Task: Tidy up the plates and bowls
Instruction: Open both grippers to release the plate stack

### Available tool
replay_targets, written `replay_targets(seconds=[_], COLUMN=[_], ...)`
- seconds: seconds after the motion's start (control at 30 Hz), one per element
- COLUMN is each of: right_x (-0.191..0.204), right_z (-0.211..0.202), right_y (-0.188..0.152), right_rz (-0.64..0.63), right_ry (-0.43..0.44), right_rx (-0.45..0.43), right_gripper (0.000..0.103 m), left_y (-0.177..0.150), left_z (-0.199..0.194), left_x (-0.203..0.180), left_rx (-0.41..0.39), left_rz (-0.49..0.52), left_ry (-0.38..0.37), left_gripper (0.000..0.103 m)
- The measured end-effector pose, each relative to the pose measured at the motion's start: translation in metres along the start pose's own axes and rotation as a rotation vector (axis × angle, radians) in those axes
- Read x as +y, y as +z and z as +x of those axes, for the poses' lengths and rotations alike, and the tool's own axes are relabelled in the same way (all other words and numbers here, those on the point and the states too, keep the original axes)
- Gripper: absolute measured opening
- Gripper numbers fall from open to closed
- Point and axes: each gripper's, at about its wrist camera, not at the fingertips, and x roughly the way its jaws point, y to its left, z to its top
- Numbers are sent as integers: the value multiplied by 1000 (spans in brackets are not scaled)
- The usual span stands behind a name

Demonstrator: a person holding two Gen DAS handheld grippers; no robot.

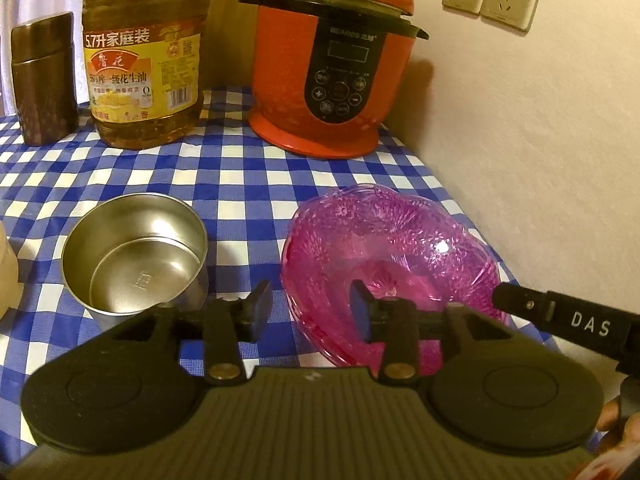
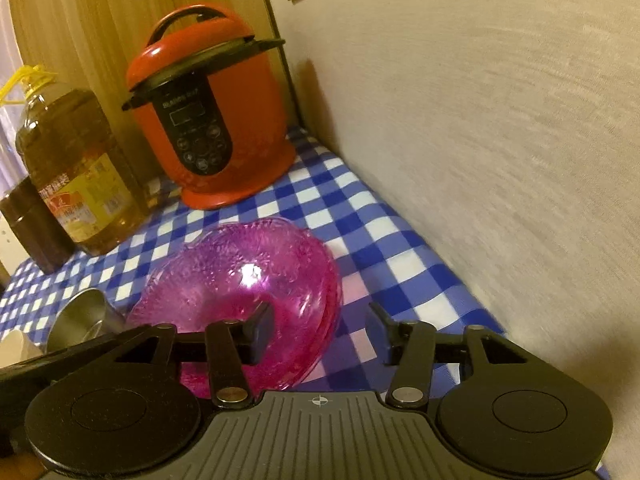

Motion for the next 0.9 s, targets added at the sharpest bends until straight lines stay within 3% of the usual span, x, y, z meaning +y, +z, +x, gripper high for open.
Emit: replay_targets(seconds=[0.5, 0.9], right_x=[-4, 2], right_z=[-13, -70], right_y=[-6, -28], right_rz=[26, 39], right_ry=[19, 47], right_rx=[-3, -12], right_gripper=[51, 51], left_y=[-3, -22], left_z=[-19, -80], left_x=[5, 1], left_rx=[-15, -13], left_rz=[-39, -56], left_ry=[-4, -27], left_gripper=[38, 38])
